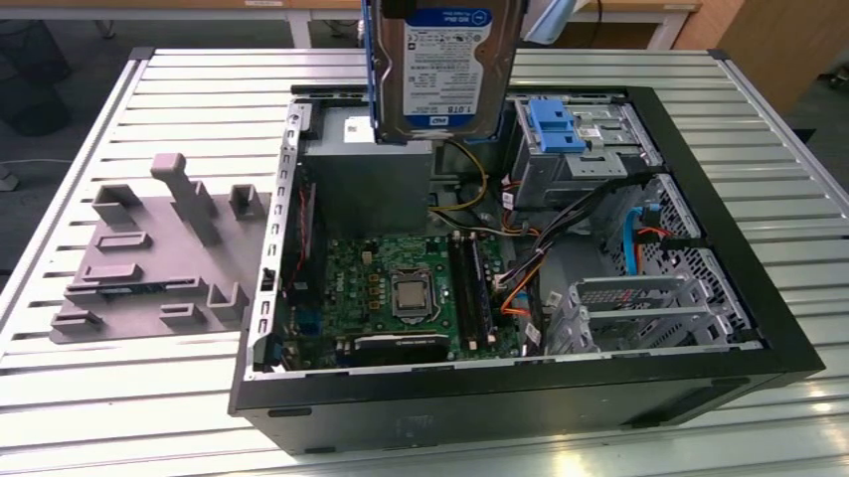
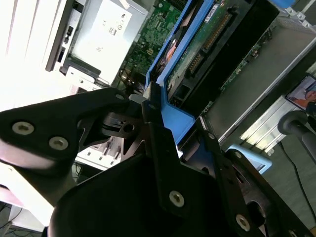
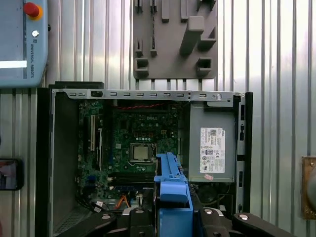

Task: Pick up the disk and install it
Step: 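Insert the disk into the insertion slot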

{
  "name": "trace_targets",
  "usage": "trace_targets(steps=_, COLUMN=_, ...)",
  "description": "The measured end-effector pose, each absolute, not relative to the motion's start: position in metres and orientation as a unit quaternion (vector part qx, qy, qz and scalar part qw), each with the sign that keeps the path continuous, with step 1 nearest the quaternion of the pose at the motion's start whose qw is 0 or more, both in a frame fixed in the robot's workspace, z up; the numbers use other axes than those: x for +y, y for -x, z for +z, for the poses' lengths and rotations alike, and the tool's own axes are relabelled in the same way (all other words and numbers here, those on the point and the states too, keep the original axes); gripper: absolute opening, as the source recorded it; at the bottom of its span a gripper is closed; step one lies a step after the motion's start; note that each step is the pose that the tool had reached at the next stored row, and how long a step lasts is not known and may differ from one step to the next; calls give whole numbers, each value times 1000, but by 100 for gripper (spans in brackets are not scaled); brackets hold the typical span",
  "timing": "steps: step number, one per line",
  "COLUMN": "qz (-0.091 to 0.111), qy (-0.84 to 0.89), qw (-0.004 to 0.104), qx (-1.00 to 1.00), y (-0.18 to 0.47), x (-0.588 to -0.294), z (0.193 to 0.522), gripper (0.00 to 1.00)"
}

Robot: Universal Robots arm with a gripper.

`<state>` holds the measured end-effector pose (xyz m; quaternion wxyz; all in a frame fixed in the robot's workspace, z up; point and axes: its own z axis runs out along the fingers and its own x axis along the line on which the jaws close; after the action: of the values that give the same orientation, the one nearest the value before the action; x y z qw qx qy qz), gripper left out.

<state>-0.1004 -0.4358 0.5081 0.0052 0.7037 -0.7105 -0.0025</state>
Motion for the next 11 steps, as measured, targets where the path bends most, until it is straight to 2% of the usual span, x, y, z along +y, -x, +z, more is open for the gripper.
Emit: trace_targets(steps=11, qz=-2, qy=-704, qw=5, qx=-710, y=100, x=-473, z=507, gripper=36)
